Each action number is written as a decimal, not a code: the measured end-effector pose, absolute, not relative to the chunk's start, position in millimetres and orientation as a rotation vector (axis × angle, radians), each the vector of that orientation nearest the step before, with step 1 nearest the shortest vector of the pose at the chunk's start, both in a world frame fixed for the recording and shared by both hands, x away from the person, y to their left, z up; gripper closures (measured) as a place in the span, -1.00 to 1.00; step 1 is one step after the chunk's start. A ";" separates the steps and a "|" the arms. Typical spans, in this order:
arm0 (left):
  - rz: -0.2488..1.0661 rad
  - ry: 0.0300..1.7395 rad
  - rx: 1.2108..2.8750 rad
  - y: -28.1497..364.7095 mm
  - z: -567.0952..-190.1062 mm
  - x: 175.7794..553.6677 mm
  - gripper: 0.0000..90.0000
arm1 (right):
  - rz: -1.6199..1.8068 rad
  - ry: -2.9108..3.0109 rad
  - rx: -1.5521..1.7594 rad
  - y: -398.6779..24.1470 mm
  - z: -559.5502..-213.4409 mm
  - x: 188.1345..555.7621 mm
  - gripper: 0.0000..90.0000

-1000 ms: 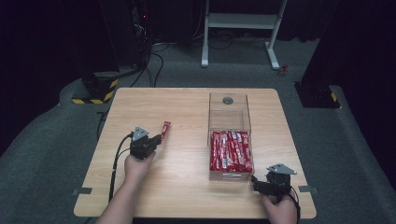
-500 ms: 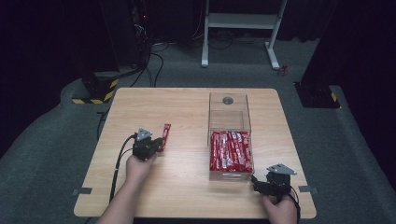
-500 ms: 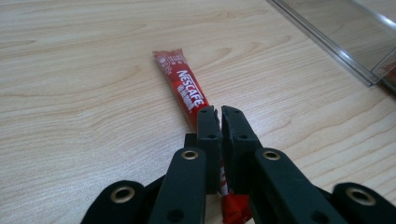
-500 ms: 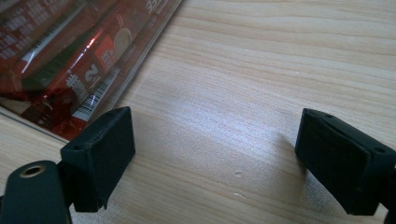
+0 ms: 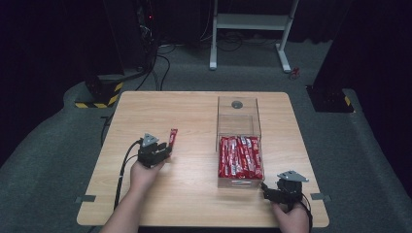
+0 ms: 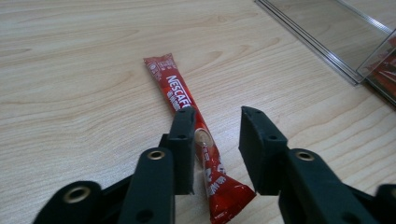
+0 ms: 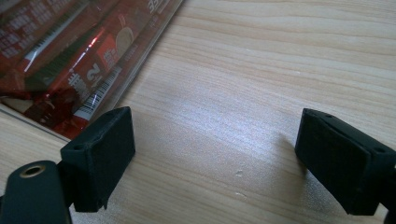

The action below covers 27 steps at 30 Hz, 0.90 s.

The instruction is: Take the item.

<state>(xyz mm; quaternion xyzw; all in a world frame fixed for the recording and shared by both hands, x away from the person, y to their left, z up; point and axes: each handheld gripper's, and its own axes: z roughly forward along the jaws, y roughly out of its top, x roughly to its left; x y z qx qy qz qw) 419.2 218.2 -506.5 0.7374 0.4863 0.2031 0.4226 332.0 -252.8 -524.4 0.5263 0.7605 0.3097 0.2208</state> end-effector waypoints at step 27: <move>0.507 1.155 1.893 223.3 -503.0 390.1 0.03 | 0.867 2.134 1.415 -252.9 -524.5 331.4 -0.74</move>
